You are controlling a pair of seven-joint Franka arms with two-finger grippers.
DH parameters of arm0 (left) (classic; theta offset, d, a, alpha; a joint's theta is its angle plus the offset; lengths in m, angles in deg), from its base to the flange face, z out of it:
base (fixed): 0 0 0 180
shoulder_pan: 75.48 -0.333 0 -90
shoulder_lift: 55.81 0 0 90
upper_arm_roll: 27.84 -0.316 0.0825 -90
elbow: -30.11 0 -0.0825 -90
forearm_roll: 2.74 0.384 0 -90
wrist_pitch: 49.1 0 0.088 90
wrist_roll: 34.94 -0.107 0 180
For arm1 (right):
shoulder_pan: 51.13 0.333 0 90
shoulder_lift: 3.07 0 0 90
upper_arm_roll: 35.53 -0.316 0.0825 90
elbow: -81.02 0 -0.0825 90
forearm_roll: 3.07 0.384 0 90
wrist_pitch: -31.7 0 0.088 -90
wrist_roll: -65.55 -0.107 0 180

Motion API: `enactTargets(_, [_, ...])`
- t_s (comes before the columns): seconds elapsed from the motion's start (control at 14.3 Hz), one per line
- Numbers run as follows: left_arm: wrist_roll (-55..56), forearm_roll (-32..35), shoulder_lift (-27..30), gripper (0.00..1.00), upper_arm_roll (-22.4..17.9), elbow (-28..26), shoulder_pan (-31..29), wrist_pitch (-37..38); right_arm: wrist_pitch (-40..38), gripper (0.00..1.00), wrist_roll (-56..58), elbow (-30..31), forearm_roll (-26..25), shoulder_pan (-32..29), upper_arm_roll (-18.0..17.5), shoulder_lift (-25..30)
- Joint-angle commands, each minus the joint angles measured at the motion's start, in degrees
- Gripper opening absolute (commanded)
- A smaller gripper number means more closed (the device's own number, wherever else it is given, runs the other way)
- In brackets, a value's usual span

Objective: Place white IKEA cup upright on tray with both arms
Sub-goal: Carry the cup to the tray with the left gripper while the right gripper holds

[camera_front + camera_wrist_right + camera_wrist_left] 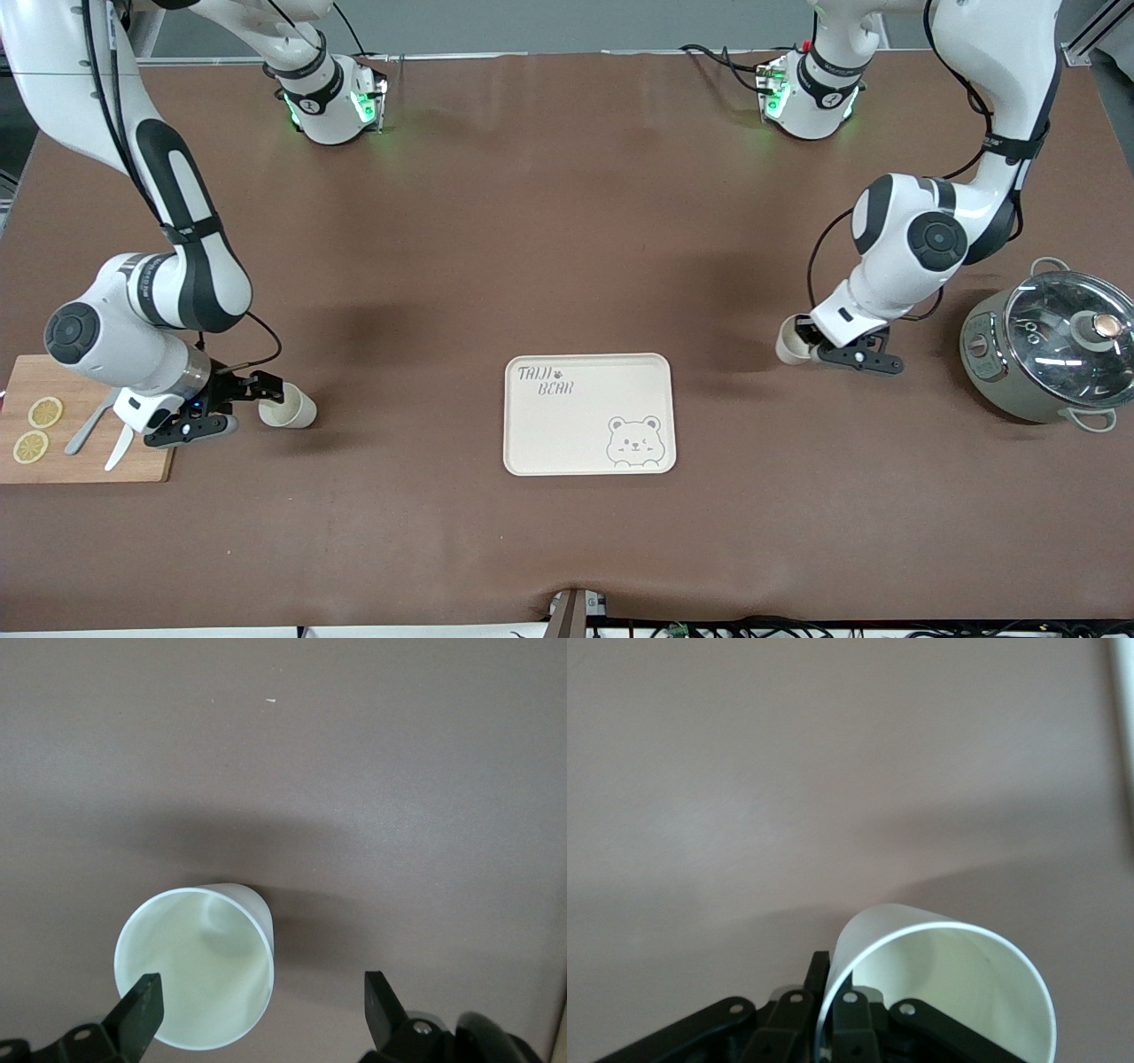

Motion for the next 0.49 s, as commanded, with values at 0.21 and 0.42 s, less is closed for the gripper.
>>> enactTargets(0.21, [17.48,0.89,-6.97,0.00,2.49,11.08,7.72,4.47,4.84,1.00,1.08,2.98,0.97,0.05,-0.12,0.96])
enactTargets(0.42, [26.09,1.06,-13.47,0.00,2.23,18.54,12.91,4.99,6.69,1.00,1.08,3.34,0.97,0.23,-0.12,0.00])
